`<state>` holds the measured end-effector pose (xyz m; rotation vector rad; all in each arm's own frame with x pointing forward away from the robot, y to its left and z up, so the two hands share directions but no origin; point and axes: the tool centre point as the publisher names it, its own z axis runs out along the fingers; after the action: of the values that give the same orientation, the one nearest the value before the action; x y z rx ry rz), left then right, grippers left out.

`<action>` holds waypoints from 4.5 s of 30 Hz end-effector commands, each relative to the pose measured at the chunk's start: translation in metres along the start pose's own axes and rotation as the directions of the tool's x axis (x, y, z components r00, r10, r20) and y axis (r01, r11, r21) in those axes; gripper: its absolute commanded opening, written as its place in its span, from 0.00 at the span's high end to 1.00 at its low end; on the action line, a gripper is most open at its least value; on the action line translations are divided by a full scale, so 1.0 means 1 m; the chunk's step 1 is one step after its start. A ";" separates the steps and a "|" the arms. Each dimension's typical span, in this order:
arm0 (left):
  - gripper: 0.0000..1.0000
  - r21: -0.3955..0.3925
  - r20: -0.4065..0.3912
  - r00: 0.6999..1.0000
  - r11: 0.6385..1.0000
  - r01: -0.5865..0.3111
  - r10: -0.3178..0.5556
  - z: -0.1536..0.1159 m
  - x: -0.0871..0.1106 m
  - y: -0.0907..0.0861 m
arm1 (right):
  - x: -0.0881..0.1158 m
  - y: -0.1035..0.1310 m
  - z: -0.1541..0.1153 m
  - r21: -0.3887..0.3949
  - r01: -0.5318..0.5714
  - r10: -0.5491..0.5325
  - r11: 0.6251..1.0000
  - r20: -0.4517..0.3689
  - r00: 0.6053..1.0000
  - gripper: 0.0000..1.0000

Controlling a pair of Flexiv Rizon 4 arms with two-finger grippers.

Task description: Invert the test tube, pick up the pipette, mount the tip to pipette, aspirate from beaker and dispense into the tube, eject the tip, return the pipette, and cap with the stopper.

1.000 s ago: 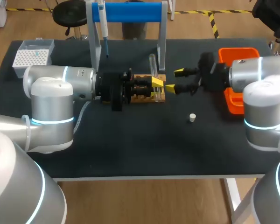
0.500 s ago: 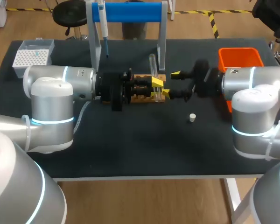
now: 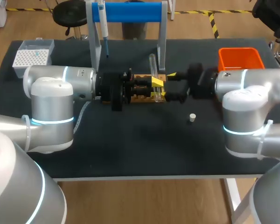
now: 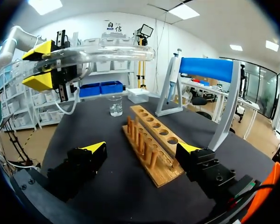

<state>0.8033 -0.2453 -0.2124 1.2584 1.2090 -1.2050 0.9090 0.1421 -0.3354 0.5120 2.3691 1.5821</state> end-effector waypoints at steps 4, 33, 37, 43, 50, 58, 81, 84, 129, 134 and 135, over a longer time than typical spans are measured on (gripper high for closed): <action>1.00 0.005 -0.002 1.000 1.000 0.000 0.000 -0.002 -0.001 0.001 | -0.008 -0.002 0.015 0.013 0.007 -0.007 1.000 0.005 1.000 0.00; 1.00 -0.072 -0.056 0.599 0.602 0.796 -0.799 -0.037 -0.056 0.021 | -0.008 -0.001 0.015 0.010 0.016 -0.017 1.000 0.021 1.000 0.00; 1.00 -0.068 0.001 0.378 0.377 0.924 -0.926 -0.035 -0.061 0.026 | -0.008 -0.001 0.015 0.010 0.016 -0.017 1.000 0.021 1.000 0.00; 1.00 -0.068 0.001 0.378 0.377 0.924 -0.926 -0.035 -0.061 0.026 | -0.008 -0.001 0.015 0.010 0.016 -0.017 1.000 0.021 1.000 0.00; 1.00 -0.068 0.001 0.378 0.377 0.924 -0.926 -0.035 -0.061 0.026 | -0.008 -0.001 0.015 0.010 0.016 -0.017 1.000 0.021 1.000 0.00; 1.00 -0.080 -0.013 0.133 0.134 0.988 -0.991 -0.057 -0.060 0.051 | -0.008 -0.001 0.015 0.010 0.016 -0.017 1.000 0.021 1.000 0.00; 1.00 0.023 0.105 0.161 0.164 0.986 -0.981 -0.044 -0.059 0.108 | -0.008 -0.001 0.015 0.010 0.016 -0.017 1.000 0.021 1.000 0.00; 1.00 0.024 0.105 0.155 0.158 0.987 -0.982 -0.041 -0.057 0.117 | -0.008 -0.001 0.015 0.010 0.016 -0.017 1.000 0.021 1.000 0.00; 1.00 0.047 0.075 0.161 0.165 0.985 -0.984 -0.033 -0.047 0.143 | -0.010 0.001 0.021 -0.006 0.031 -0.030 1.000 0.047 0.998 0.00; 1.00 0.047 0.075 0.161 0.165 0.985 -0.984 -0.033 -0.047 0.143 | -0.011 0.001 0.026 -0.002 0.028 -0.027 1.000 0.046 0.999 0.00; 1.00 0.047 0.075 0.161 0.165 0.985 -0.984 -0.033 -0.047 0.143 | -0.011 0.001 0.027 0.000 0.027 -0.027 1.000 0.046 0.999 0.00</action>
<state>0.9456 -0.2176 -0.1627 0.1415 2.0818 -2.1348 0.9285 0.1554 -0.3415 0.5035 2.3381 1.5484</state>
